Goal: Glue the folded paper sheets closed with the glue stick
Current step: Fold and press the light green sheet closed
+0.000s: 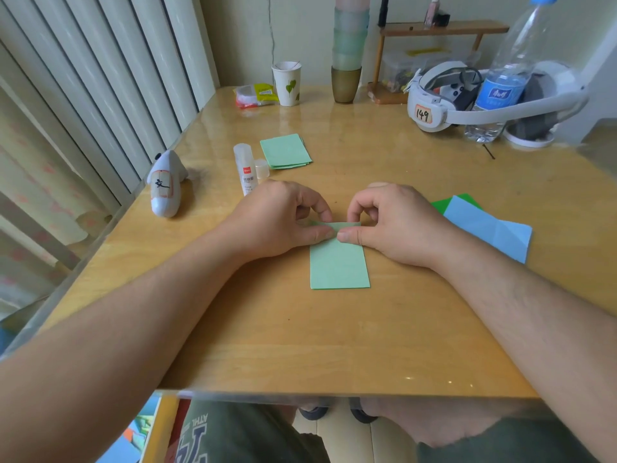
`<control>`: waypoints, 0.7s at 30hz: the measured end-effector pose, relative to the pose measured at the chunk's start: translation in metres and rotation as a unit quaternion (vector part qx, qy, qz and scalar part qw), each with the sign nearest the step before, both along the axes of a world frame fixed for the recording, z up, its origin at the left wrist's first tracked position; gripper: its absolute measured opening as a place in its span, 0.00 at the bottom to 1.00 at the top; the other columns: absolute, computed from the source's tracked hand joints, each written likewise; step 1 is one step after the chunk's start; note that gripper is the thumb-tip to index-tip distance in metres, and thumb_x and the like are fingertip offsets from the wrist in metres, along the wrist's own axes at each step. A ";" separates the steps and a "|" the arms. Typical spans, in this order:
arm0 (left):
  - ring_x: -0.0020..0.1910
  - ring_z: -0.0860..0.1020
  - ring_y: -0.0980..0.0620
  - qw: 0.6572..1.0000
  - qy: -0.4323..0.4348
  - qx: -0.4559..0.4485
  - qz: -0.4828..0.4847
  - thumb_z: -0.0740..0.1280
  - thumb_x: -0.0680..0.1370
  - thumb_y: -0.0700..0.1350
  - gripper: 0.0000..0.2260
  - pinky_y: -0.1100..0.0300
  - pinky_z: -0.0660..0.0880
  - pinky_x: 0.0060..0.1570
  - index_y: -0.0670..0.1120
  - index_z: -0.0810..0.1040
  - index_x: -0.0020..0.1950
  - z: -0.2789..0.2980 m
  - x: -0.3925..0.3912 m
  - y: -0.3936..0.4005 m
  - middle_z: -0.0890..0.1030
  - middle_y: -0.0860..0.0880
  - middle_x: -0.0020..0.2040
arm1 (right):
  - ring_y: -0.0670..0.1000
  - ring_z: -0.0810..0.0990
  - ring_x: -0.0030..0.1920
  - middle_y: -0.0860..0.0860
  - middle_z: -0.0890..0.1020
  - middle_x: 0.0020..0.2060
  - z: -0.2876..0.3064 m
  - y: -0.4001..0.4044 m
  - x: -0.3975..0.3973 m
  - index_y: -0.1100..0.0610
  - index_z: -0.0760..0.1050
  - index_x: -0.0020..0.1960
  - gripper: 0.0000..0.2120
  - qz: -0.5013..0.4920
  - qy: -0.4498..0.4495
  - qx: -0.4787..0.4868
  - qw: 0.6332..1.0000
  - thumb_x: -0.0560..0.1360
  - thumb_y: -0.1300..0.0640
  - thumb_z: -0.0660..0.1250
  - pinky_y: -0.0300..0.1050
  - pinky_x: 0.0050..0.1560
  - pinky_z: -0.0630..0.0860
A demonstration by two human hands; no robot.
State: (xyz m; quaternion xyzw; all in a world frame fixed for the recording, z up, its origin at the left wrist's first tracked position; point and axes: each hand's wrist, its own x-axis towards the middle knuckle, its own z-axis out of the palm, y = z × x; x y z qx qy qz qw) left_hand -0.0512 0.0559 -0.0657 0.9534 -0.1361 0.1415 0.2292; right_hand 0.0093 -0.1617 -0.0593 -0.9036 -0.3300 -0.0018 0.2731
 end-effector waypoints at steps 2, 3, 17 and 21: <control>0.33 0.71 0.55 1.000 -0.005 0.000 0.010 0.79 0.73 0.54 0.06 0.60 0.68 0.33 0.59 0.83 0.44 -0.001 -0.001 0.002 0.70 0.54 0.30 | 0.44 0.72 0.38 0.44 0.74 0.38 0.000 -0.001 0.001 0.47 0.80 0.40 0.13 -0.003 0.002 0.001 1.000 0.69 0.42 0.80 0.46 0.39 0.68; 0.33 0.71 0.55 1.000 -0.008 0.002 0.016 0.79 0.73 0.54 0.06 0.58 0.70 0.34 0.59 0.82 0.44 -0.001 -0.001 0.003 0.71 0.54 0.30 | 0.44 0.72 0.39 0.44 0.74 0.38 0.001 -0.002 0.001 0.47 0.80 0.39 0.12 -0.005 0.004 0.001 1.000 0.69 0.42 0.80 0.45 0.39 0.68; 0.33 0.73 0.57 0.999 -0.025 0.029 0.029 0.75 0.72 0.57 0.05 0.53 0.75 0.34 0.61 0.81 0.41 -0.002 0.000 0.000 0.72 0.55 0.30 | 0.45 0.73 0.40 0.45 0.73 0.38 -0.005 0.004 0.002 0.47 0.80 0.40 0.13 -0.010 -0.011 0.012 1.000 0.70 0.41 0.79 0.48 0.43 0.71; 0.32 0.72 0.57 0.998 -0.022 0.034 0.046 0.77 0.73 0.57 0.05 0.52 0.75 0.34 0.60 0.82 0.42 -0.003 0.000 0.006 0.74 0.52 0.31 | 0.46 0.73 0.40 0.45 0.73 0.39 -0.003 -0.001 0.004 0.47 0.80 0.41 0.11 -0.018 -0.006 0.008 1.000 0.71 0.43 0.79 0.47 0.43 0.72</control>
